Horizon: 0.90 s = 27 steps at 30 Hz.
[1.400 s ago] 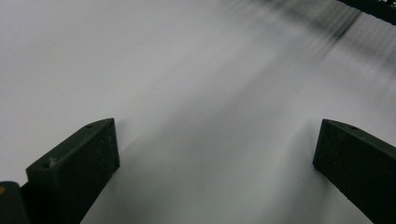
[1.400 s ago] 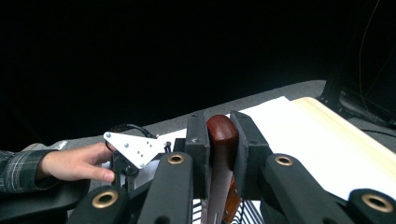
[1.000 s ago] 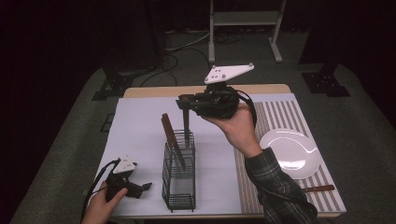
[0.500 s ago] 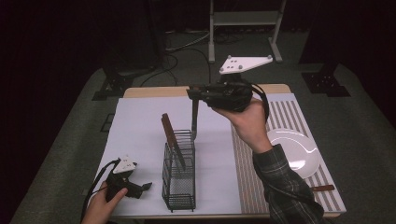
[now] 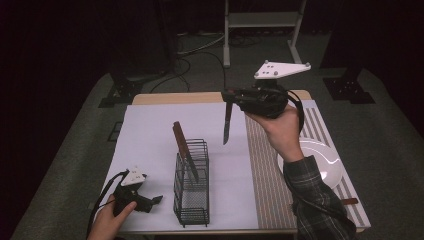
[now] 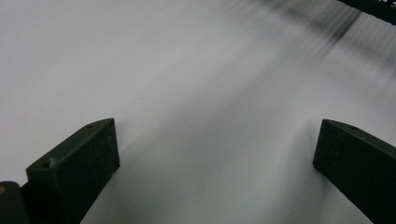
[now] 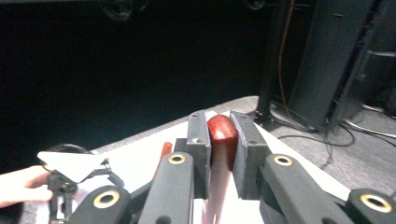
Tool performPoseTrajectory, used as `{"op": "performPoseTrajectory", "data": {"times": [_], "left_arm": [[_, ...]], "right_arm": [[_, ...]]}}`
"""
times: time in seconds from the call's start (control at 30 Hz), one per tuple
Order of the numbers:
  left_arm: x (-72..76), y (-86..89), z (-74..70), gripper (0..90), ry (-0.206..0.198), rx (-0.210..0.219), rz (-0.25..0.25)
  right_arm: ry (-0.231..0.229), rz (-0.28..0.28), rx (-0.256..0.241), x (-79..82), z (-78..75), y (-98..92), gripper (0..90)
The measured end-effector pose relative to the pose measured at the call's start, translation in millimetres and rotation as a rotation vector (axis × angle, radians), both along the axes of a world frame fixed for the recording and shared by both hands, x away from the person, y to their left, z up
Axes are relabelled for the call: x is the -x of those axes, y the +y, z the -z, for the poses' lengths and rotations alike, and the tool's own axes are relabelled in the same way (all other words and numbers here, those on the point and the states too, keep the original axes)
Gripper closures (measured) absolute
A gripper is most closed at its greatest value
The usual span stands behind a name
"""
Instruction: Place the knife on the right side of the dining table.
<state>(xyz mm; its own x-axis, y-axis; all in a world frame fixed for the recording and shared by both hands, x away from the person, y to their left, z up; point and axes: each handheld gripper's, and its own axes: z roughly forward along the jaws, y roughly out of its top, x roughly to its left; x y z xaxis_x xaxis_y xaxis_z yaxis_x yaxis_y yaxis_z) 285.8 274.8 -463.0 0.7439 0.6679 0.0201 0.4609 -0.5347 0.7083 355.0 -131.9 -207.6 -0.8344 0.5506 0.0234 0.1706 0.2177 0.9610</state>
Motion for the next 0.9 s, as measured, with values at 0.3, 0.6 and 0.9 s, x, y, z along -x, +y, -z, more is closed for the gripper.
{"op": "performPoseTrajectory", "data": {"times": [0.3, 0.6, 0.9], "left_arm": [[0.0, 0.0, 0.0, 0.0, 0.000, 0.002, -0.001], [0.0, -0.1, 0.1, 0.0, -0.001, 0.003, -0.001], [0.0, -0.1, 0.1, 0.0, -0.001, 0.003, -0.001]], "right_arm": [[-0.002, 0.099, 0.006, -14.2, 16.8, -20.7, 78.6], [-0.001, 0.199, 0.018, -28.8, 34.6, -41.0, 78.6], [0.007, 0.314, 0.035, -45.0, 57.4, -64.4, 78.7]]}}
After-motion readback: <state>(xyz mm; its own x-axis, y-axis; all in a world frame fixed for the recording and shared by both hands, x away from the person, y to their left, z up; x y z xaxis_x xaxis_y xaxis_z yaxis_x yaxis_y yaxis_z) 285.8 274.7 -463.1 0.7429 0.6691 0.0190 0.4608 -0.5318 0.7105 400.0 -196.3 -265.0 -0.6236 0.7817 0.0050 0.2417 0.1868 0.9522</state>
